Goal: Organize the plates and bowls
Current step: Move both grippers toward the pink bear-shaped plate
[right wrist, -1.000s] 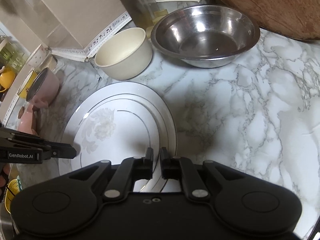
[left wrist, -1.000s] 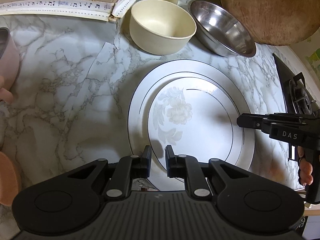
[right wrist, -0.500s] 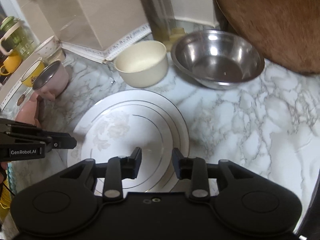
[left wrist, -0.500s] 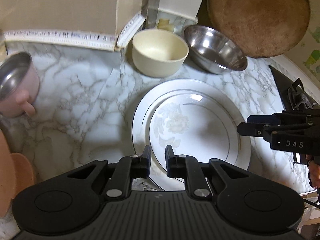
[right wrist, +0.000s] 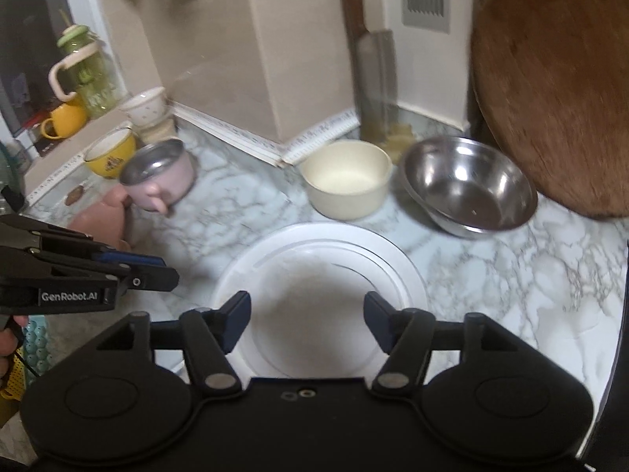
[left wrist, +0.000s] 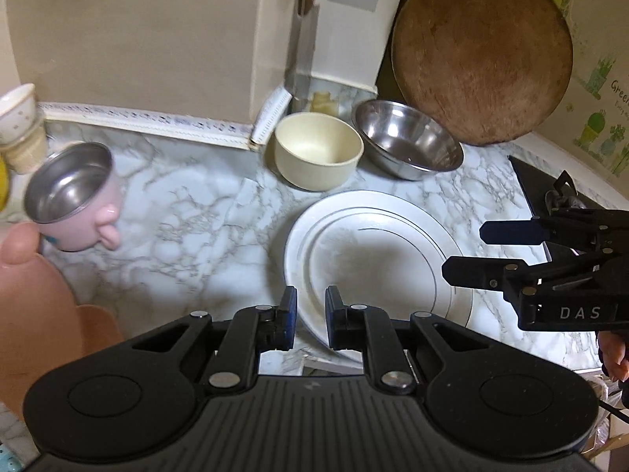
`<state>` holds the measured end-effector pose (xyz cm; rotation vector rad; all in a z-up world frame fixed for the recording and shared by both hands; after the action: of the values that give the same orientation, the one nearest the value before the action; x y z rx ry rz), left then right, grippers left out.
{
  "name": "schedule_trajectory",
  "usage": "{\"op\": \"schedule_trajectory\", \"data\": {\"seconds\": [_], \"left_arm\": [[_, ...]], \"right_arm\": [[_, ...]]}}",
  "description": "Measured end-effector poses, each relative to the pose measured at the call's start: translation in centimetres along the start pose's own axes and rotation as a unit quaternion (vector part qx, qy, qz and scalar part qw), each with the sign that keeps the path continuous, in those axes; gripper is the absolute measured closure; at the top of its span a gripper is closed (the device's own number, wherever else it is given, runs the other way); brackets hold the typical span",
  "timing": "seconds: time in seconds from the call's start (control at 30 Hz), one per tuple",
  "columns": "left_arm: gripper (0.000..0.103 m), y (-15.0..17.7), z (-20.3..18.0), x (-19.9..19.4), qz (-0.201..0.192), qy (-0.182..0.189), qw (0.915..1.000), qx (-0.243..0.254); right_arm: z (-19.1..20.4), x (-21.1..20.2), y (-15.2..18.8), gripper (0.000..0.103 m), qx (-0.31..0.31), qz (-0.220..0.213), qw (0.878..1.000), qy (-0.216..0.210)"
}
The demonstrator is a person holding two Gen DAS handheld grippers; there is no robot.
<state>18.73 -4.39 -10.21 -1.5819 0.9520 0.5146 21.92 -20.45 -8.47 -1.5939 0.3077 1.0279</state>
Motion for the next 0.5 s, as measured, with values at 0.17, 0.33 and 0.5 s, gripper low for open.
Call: {"op": "schedule_trajectory", "data": {"seconds": [0.17, 0.33, 0.5], "left_arm": [[0.056, 0.5, 1.8, -2.8, -0.028, -0.016, 0.9994, -0.011], [0.035, 1.0, 4.5, -5.9, -0.061, -0.042, 0.9970, -0.022], [0.027, 2.0, 7.9, -8.5, -0.077, -0.068, 0.9941, -0.034]], "right_arm": [[3.1, -1.1, -0.7, 0.027, -0.013, -0.022, 1.000, -0.011], [6.7, -1.4, -1.4, 0.019, -0.024, -0.034, 0.999, -0.027], [10.7, -1.6, -2.2, 0.000, -0.037, -0.050, 0.997, -0.037]]}}
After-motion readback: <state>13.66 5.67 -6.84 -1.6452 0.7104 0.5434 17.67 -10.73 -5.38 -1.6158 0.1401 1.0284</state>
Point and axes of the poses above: each gripper's, at about its wrist camera, not at the fingertips, and x roughly the way its jaws point, z to its left, y to its underside, the point moved 8 cm from there along x, roughly the way its jaws point, and after that the axes turned 7 degrees about y, right-handed, at the moved point
